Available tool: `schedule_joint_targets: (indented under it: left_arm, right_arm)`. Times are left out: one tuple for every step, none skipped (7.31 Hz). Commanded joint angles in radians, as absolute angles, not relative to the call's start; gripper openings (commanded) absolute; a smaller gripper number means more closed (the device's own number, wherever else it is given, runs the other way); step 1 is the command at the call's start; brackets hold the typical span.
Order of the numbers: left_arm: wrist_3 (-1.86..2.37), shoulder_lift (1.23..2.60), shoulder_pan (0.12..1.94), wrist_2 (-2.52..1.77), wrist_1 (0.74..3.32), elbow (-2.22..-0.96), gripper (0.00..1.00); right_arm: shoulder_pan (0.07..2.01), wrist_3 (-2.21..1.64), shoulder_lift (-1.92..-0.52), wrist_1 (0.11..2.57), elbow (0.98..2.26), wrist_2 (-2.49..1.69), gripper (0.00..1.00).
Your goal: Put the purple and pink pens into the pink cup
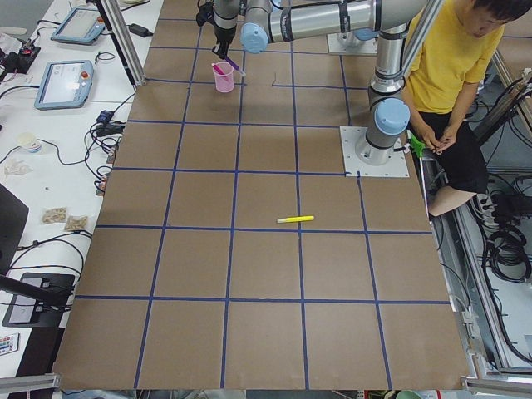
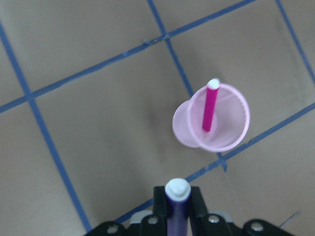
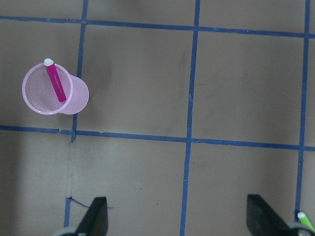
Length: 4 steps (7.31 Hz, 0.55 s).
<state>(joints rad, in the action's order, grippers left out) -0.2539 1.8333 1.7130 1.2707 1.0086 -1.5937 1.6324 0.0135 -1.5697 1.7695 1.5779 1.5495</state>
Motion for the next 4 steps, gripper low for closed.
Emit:
schedule_joint_targets:
  left_arm:
    - [-0.195, 1.882, 1.758, 1.244, 0.804, -1.605, 0.0]
    - [-0.186, 1.925, 1.759, 1.244, 0.714, -1.592, 0.0]
    - [-0.161, 1.957, 1.761, 1.244, 0.628, -1.604, 0.0]
    - [-0.143, 1.966, 1.778, 1.246, 0.611, -1.606, 0.0]
  right_arm:
    - [1.634, -0.001, -1.577, 1.798, 1.569, 1.557, 1.0]
    - [1.635, -0.002, -1.586, 1.79, 1.572, 1.559, 1.0]
    - [1.635, -0.003, -1.586, 1.786, 1.577, 1.56, 1.0]
    - [1.635, -0.026, -1.586, 1.773, 1.574, 1.56, 1.0]
